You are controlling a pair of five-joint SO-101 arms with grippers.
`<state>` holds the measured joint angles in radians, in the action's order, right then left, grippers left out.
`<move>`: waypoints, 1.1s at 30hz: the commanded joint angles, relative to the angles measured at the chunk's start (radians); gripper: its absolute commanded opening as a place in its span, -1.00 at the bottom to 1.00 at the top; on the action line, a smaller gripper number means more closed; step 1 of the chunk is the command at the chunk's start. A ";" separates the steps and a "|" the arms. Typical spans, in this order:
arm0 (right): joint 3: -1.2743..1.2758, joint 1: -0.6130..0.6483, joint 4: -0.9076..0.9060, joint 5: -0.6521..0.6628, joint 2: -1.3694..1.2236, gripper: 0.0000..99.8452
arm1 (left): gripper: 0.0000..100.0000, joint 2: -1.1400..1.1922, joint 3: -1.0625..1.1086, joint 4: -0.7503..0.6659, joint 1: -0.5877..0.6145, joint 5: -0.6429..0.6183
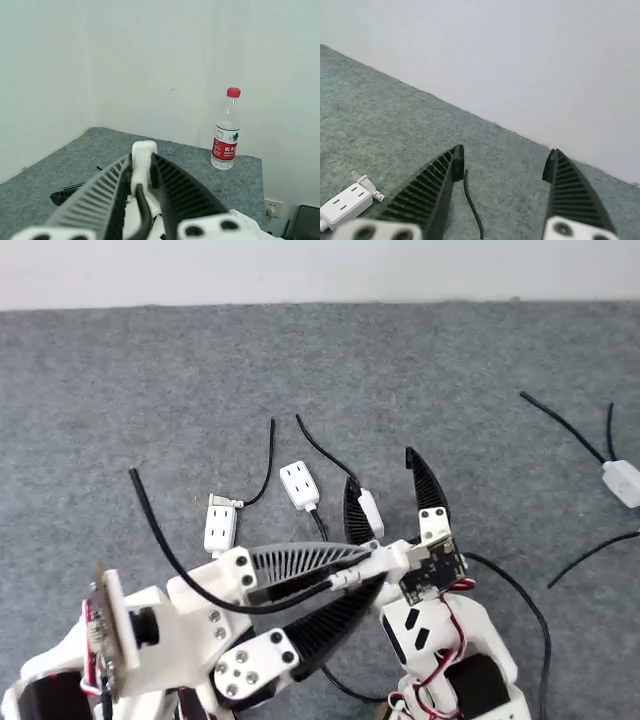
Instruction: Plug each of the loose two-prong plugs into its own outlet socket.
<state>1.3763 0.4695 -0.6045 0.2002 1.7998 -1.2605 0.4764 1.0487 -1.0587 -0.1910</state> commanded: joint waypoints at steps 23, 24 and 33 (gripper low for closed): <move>-0.077 -0.232 0.061 -0.324 0.004 -0.47 | -0.98 0.107 0.090 -0.140 0.703 -0.005; -0.077 -0.231 0.061 -0.324 0.004 -0.47 | -0.98 0.150 0.076 -0.140 0.727 -0.005; -0.080 -0.240 0.081 -0.321 0.004 -0.47 | -0.98 0.388 -0.045 -0.118 0.795 -0.029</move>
<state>1.3472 0.2394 -0.5631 -0.1112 1.8105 -0.9628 0.5255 0.9306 -0.2869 -0.1880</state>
